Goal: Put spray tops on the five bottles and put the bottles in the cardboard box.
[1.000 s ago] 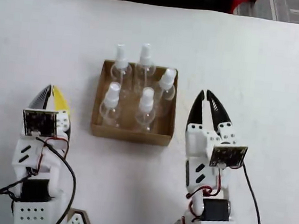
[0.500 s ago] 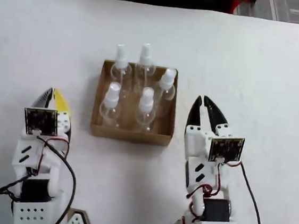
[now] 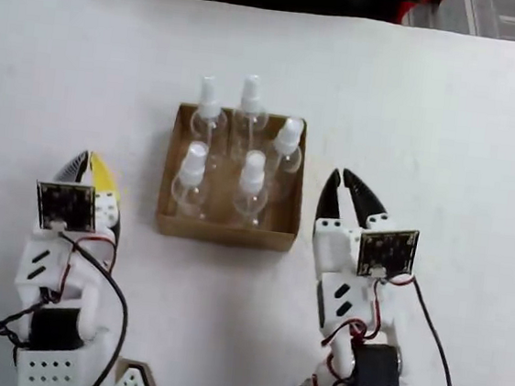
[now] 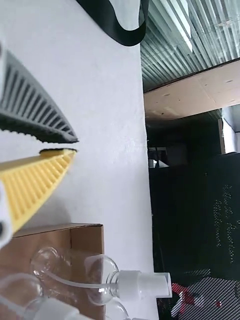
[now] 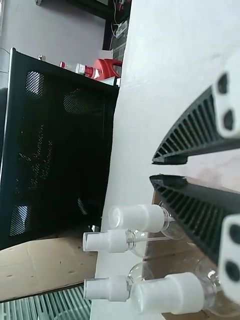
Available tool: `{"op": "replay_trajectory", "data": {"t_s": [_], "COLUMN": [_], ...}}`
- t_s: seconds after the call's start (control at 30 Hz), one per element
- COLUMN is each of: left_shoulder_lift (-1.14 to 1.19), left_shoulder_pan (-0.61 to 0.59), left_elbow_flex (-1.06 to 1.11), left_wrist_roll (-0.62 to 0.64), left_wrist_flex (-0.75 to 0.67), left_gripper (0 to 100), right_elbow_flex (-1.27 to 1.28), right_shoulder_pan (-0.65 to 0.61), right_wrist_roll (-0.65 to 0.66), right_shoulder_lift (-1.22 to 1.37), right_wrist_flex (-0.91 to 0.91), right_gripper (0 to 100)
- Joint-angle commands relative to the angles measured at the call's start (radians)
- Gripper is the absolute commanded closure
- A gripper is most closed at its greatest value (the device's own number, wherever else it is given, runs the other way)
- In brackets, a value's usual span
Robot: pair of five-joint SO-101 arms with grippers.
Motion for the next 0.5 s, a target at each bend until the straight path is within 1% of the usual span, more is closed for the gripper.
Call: {"op": "replay_trajectory", "data": {"t_s": [0.0, 0.1, 0.2, 0.27, 0.37, 0.47], "left_shoulder_lift": [0.240, 0.484, 0.710, 0.819, 0.892, 0.886], "left_shoulder_pan": [-0.002, -0.008, -0.012, -0.030, -0.058, -0.059], "left_elbow_flex": [-0.150, -0.230, -0.311, -0.359, -0.394, -0.391], "left_wrist_roll": [-0.006, -0.006, -0.006, 0.000, 0.002, 0.002], "left_wrist_flex": [-0.028, -0.095, -0.138, -0.150, -0.170, -0.181], "left_gripper": [98, 98, 98, 98, 98, 98], "right_elbow_flex": [-0.049, -0.049, -0.049, -0.049, -0.051, -0.068], "right_shoulder_pan": [-0.008, -0.001, -0.001, 0.004, 0.033, 0.067], "right_wrist_roll": [-0.025, -0.074, -0.072, -0.072, -0.078, -0.078], "right_shoulder_lift": [0.008, 0.008, 0.008, 0.008, 0.008, 0.016], "right_wrist_flex": [0.004, 0.004, 0.001, -0.001, -0.004, -0.018], "right_gripper": [97.8, 97.5, 97.5, 97.5, 97.5, 97.7]}}
